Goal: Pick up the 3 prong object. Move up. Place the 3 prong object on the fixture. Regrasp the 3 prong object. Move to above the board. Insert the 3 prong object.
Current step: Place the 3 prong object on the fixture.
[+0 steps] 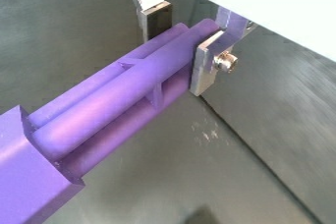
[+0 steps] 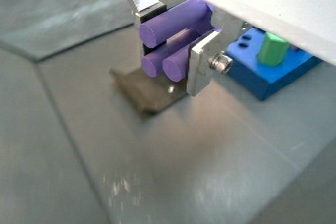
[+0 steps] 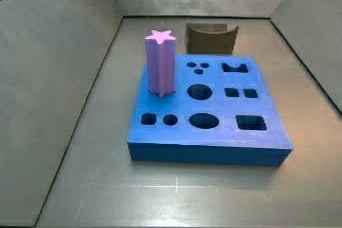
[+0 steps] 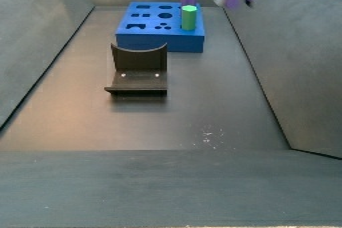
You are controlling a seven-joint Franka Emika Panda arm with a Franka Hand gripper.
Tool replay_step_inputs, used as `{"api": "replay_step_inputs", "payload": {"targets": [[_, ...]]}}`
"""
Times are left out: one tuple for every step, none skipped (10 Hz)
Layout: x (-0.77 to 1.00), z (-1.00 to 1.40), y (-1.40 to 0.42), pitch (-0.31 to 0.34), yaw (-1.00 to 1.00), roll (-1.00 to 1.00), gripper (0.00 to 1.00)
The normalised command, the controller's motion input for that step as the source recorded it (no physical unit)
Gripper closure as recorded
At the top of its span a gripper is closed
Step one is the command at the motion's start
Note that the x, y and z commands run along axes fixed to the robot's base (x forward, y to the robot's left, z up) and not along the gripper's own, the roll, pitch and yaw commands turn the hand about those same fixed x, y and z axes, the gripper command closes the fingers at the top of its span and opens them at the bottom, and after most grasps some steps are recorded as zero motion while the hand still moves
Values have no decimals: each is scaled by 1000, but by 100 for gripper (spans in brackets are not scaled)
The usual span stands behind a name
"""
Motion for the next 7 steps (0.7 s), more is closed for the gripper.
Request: {"api": "replay_step_inputs", "payload": {"targets": [[1000,264,-313,38,-195,-106,100],[1000,248,-292,56,-146,-105,100],[1000,219,-254,81,-71,-93,100],[1000,185,-206,102,-14,-77,100],[1000,154,-172,114,7,-64,100],[1000,139,-155,122,16,-54,100],[1000,108,-110,138,18,-26,100]]}}
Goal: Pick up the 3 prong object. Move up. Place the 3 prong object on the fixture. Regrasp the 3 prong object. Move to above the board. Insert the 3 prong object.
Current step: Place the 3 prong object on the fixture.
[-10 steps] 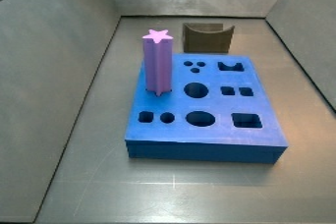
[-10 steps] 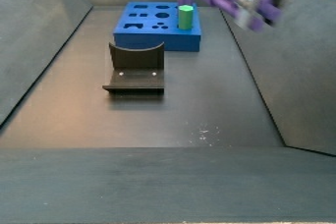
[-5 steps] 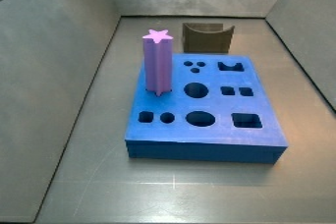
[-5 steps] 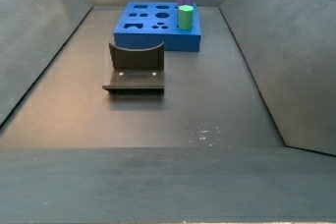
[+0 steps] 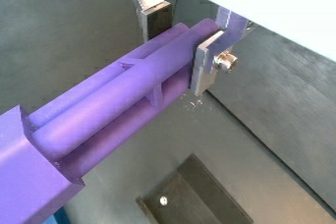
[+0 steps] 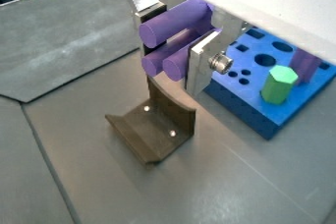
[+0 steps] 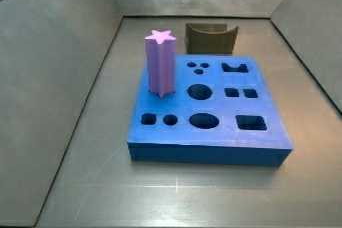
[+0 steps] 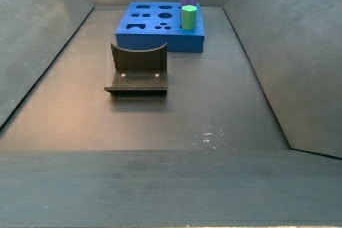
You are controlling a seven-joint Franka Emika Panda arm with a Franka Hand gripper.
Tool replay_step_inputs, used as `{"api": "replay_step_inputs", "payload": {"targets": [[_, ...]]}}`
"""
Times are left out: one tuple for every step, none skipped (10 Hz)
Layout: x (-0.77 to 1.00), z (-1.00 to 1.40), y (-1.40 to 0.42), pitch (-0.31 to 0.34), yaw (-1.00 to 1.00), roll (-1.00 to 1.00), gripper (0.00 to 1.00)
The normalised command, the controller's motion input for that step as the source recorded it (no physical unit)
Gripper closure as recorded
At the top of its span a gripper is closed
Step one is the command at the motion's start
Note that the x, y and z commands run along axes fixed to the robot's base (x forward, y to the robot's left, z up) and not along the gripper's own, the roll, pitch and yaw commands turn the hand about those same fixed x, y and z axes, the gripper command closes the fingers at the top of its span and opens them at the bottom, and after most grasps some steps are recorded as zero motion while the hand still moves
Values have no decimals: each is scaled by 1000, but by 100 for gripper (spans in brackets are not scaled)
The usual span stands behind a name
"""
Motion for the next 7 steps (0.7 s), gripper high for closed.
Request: {"api": "replay_step_inputs", "payload": {"targets": [[1000,86,-90,145,20,-9,100],[1000,72,-69,155,24,7,100],[1000,47,-38,164,22,22,100],[1000,-721,-8,332,-115,-1000,100],[1000,-698,14,322,-123,-1000,100],[1000,-592,35,310,-138,-1000,100],[1000,-350,36,298,-156,-1000,100]]}}
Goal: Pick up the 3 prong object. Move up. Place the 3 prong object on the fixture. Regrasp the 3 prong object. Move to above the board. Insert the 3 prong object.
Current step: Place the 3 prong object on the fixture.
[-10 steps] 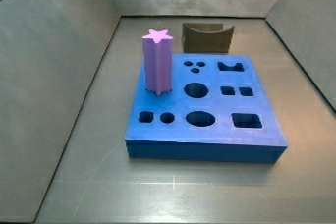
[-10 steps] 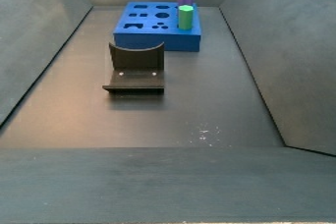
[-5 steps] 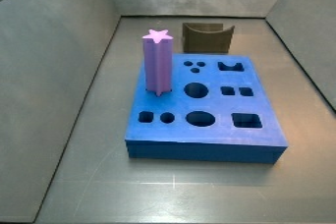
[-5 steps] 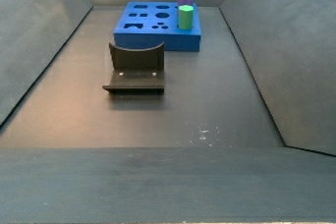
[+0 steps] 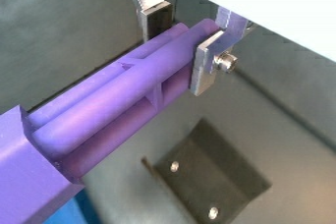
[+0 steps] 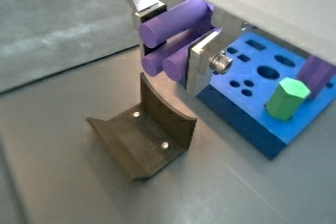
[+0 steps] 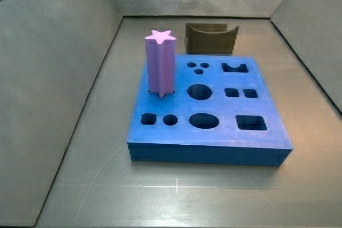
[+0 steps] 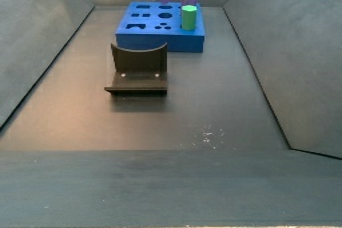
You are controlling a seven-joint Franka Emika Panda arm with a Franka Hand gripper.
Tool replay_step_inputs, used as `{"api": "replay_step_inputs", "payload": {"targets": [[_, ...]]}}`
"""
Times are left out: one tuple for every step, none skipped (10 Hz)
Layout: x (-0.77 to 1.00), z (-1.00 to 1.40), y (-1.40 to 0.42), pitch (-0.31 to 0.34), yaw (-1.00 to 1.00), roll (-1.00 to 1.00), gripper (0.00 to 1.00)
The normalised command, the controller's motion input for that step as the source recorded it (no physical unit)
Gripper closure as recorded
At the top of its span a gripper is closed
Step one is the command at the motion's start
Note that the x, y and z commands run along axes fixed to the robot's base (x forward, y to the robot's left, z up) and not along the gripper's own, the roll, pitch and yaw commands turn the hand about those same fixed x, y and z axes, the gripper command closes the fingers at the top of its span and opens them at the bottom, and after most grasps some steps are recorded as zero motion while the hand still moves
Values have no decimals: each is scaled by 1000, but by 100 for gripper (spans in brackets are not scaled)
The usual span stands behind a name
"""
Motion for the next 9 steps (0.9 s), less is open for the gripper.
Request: {"api": "replay_step_inputs", "payload": {"targets": [[1000,-235,38,305,-173,-1000,100],[863,-137,45,283,-199,-1000,100],[779,-96,43,272,-218,-1000,100],[615,-42,44,199,-206,-788,100],[460,-22,45,130,-188,-551,100],[344,-14,42,94,-169,-377,100],[228,1,26,69,-144,-257,100],[103,-1000,59,4,-174,-1000,100],[92,-1000,63,-21,-170,-1000,100]]}}
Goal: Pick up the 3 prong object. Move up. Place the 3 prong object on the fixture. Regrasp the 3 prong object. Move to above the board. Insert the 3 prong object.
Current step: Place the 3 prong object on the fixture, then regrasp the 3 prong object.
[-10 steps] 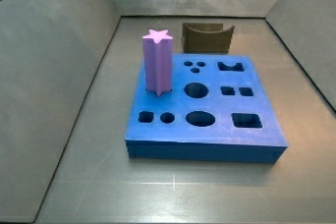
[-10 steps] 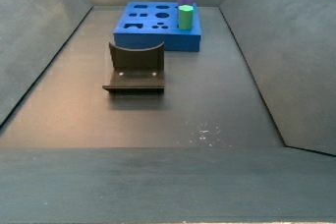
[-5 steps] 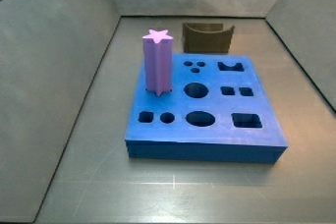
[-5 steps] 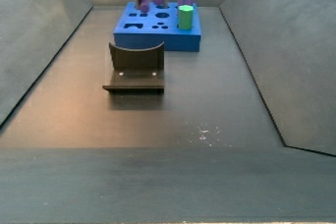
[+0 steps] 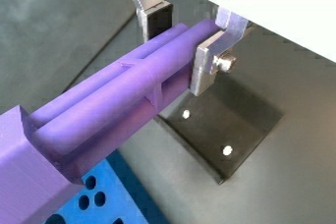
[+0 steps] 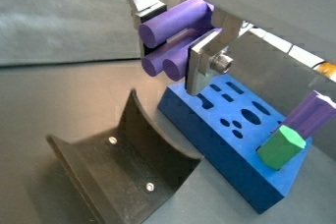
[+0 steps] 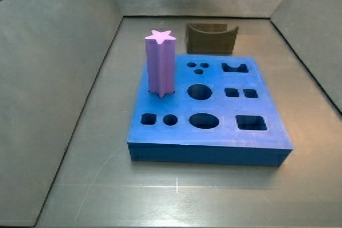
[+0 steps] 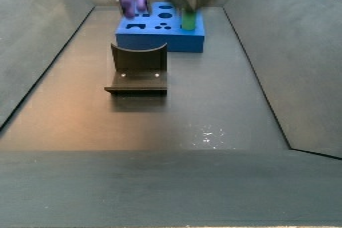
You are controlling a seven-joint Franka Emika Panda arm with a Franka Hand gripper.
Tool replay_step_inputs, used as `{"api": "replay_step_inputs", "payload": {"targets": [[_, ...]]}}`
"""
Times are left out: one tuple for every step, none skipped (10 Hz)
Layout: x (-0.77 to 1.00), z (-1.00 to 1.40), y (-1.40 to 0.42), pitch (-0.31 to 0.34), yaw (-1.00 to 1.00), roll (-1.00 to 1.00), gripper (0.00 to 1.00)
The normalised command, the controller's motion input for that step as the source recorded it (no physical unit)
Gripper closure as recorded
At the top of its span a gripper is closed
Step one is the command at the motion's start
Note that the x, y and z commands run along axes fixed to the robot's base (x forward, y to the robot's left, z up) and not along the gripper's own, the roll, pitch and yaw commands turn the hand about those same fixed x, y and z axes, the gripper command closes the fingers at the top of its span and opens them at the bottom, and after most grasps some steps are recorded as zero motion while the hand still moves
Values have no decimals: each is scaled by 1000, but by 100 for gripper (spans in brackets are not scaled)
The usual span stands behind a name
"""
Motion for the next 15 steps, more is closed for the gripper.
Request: {"api": "replay_step_inputs", "payload": {"targets": [[101,-1000,71,-29,-167,-1000,100],[110,-1000,70,-20,-161,-1000,100],[118,-1000,79,-15,-161,-999,100],[132,-1000,88,-8,-123,-773,100],[142,-1000,96,-9,-100,-604,100],[151,-1000,101,-8,-83,-436,100],[158,-1000,101,-1,-70,-292,100],[153,-873,94,-3,-57,-196,100],[121,-670,80,-3,-56,-145,100],[99,-481,57,1,-54,-104,100],[69,-365,48,5,-41,-56,100],[55,-367,32,4,-37,-51,100],[55,-367,32,4,-37,-51,100],[0,0,0,0,0,0,0],[0,1000,0,-7,22,-59,0]]}}
